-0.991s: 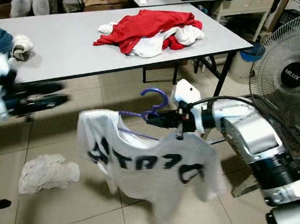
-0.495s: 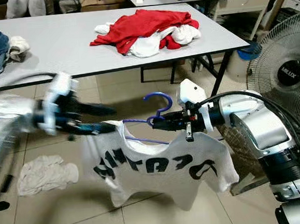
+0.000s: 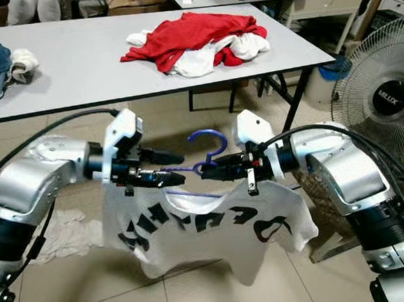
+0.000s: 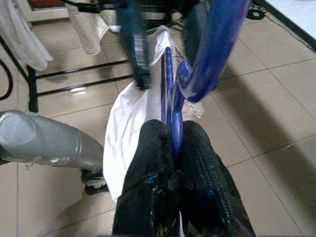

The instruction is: Hang hanger

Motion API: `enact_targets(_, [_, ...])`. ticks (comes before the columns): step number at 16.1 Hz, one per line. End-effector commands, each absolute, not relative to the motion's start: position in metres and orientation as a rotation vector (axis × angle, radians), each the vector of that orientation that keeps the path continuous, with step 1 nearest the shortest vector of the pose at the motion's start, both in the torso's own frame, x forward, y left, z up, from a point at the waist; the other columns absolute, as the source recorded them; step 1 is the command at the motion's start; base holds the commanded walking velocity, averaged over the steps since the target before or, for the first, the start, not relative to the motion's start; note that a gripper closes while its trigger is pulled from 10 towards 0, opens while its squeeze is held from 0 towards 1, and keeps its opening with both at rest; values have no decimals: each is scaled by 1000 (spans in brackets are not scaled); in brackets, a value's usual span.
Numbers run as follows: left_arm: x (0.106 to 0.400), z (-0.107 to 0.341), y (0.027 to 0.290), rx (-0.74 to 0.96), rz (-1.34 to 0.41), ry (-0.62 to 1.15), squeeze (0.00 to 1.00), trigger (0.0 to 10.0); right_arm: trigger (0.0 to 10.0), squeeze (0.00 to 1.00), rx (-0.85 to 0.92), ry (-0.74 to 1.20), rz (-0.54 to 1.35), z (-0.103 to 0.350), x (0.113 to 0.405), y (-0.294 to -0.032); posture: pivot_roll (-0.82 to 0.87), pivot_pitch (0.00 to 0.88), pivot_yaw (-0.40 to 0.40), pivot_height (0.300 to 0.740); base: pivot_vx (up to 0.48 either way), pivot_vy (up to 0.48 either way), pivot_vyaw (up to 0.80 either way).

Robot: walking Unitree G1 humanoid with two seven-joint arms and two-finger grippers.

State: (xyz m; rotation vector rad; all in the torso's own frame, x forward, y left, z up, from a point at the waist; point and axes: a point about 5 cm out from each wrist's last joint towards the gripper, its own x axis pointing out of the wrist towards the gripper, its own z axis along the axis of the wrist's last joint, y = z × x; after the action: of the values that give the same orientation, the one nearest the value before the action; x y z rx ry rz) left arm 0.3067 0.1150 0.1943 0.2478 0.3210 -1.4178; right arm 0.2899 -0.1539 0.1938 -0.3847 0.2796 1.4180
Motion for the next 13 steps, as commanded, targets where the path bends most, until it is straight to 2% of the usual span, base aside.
enact_targets(1, [309, 201, 113, 285, -1427, 315, 0, 0, 10000, 0, -409, 245, 1444, 202, 288, -149, 20, 0, -14, 740, 0, 0, 0])
enact_targets(12, [307, 200, 109, 367, -1538, 361, 0, 0, 10000, 0, -419, 245, 1455, 203, 287, -147, 15, 0, -4, 740, 0, 0, 0])
enact_targets(13, [308, 198, 110, 421, -1529, 360, 0, 0, 10000, 0, -418, 245, 1456, 203, 287, -146, 15, 0, -4, 740, 0, 0, 0])
